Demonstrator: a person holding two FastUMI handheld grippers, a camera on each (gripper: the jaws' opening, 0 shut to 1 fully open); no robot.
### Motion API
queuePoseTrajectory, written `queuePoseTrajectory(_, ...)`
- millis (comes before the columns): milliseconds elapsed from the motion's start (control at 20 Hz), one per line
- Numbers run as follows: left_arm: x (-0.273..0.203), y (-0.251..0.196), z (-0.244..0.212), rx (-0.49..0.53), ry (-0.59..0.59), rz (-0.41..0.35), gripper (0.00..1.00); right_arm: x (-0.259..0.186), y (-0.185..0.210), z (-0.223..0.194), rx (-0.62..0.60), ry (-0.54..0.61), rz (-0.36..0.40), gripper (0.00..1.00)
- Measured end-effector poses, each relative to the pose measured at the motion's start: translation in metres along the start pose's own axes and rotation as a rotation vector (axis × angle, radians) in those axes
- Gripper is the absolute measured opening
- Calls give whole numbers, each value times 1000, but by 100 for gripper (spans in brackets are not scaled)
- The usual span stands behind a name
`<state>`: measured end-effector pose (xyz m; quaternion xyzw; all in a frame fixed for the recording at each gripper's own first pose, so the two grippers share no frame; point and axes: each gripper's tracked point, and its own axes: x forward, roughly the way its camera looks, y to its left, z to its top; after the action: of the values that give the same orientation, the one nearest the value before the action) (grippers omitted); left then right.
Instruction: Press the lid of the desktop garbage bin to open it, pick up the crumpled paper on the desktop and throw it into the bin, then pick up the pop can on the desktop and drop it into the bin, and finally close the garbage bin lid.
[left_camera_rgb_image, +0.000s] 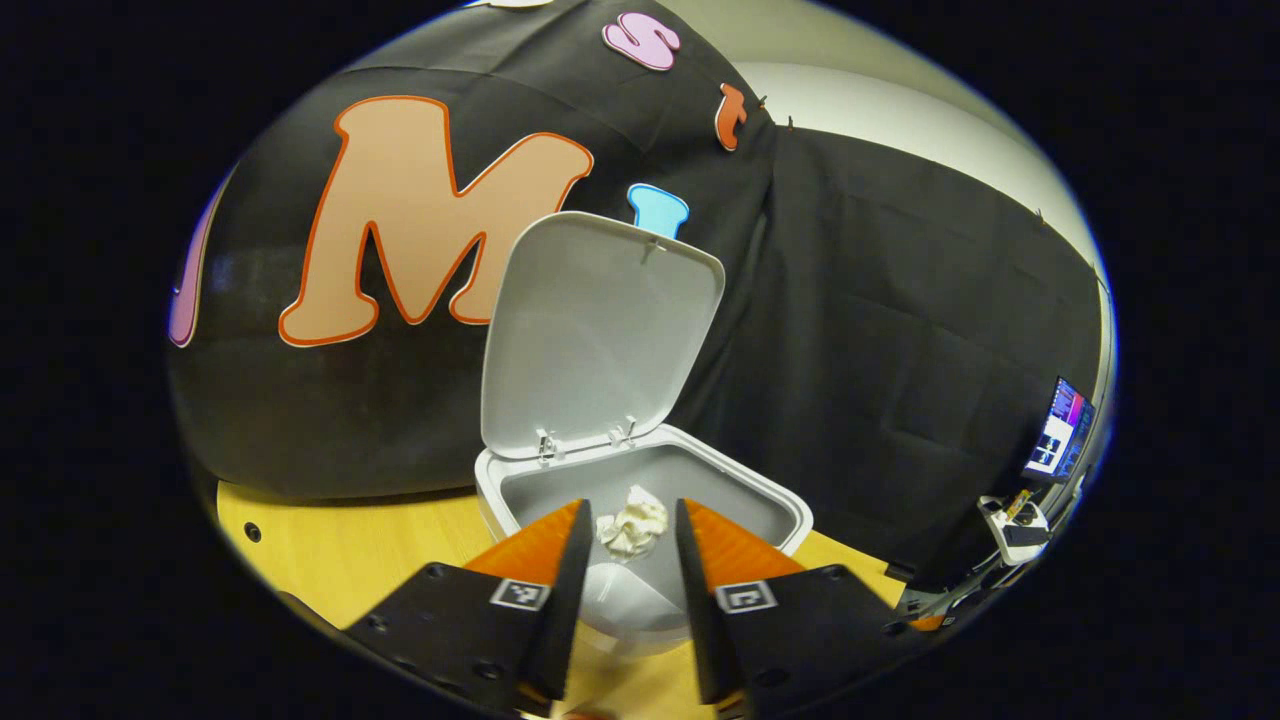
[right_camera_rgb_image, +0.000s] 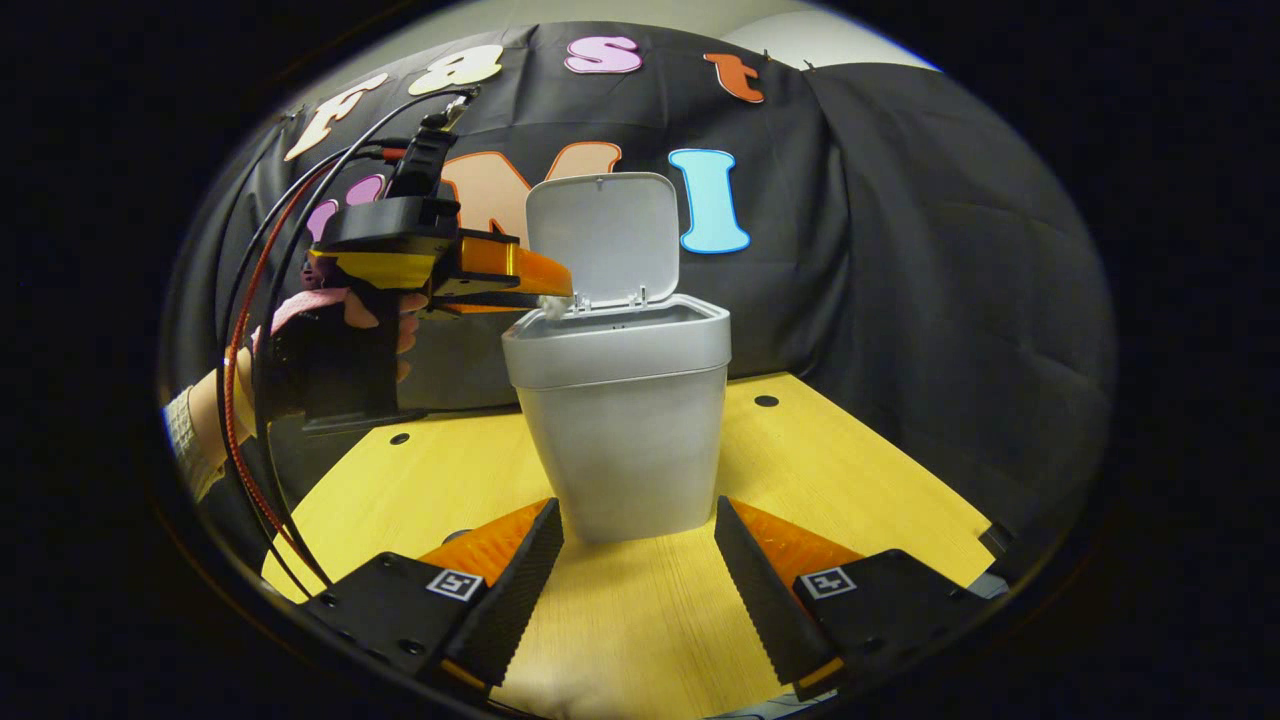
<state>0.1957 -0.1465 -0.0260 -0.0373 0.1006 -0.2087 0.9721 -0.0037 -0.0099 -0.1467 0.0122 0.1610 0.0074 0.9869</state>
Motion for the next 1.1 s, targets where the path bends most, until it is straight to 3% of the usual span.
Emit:
queuePoseTrajectory(50, -1, 0, 2, -2, -9, -4, 73, 1, -1, -1, -1, 2, 0, 99)
queuePoseTrajectory(100, -1, 1, 3, -4, -16, 3, 75, 1, 0, -3, -3, 6, 0, 99)
queuePoseTrajectory(200, -6, 5, 6, 1, -31, 19, 96, 2, 2, -3, -10, 7, 8, 99)
queuePoseTrajectory(550, -48, 37, 21, 47, -97, 113, 95, 5, 23, -8, -30, 15, 71, 99)
queuePoseTrajectory(1100, -158, 125, -28, 38, -72, 411, 95, 20, 101, -29, -104, 52, 314, 99)
